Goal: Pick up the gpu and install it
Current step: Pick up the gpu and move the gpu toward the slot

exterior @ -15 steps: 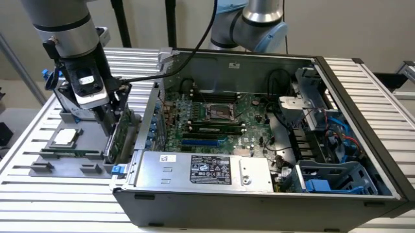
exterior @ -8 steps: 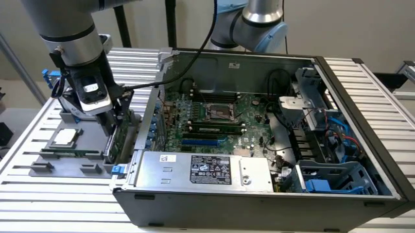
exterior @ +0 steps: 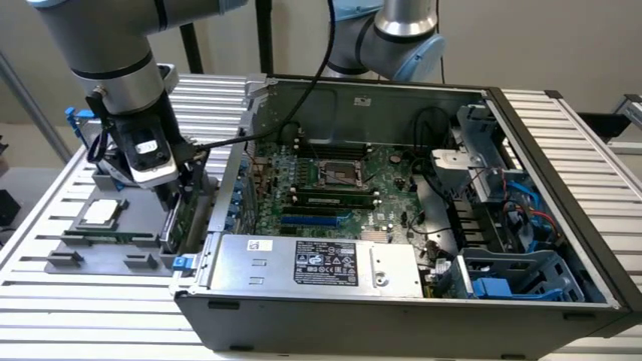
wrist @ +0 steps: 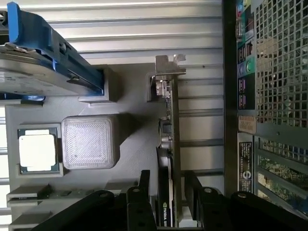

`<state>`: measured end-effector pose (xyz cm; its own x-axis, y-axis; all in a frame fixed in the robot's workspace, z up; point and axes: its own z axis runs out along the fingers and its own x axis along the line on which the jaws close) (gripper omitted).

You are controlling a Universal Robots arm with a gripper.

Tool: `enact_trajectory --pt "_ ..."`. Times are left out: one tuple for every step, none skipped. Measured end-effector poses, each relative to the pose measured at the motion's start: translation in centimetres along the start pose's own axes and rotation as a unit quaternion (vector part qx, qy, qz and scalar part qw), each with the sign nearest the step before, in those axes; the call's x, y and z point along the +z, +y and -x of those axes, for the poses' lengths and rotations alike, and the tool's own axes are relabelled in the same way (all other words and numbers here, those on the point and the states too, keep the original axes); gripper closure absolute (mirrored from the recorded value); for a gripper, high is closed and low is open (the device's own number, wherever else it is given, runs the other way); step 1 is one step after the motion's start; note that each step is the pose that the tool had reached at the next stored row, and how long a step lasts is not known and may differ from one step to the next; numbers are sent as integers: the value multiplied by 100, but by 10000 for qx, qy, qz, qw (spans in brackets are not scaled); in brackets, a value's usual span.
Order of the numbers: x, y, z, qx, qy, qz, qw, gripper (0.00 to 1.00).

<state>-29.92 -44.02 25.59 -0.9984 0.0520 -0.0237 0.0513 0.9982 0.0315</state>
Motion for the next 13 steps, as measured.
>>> enact_trajectory --pt "20 -1 0 0 -1 1 10000 0" --pt "38 -1 -1 -1 0 0 10000 0" --pt "55 -2 -1 -2 0 0 10000 0" --pt "73 -3 -2 -4 -1 0 10000 0" --pt "92 -3 -2 -5 -3 0 10000 0" --pt "110 -4 -2 -6 -8 1 10000 0" --pt "128 -4 -3 -6 -13 1 10000 0" --pt "143 -4 -3 -5 -15 2 10000 0" --pt "152 -5 -3 -6 -15 2 10000 0" --pt "153 -5 -4 -6 -14 1 10000 0" --pt "153 -5 -4 -6 -14 0 10000 0" --pt "153 -5 -4 -6 -14 0 10000 0" --pt "154 -5 -4 -6 -14 0 10000 0"
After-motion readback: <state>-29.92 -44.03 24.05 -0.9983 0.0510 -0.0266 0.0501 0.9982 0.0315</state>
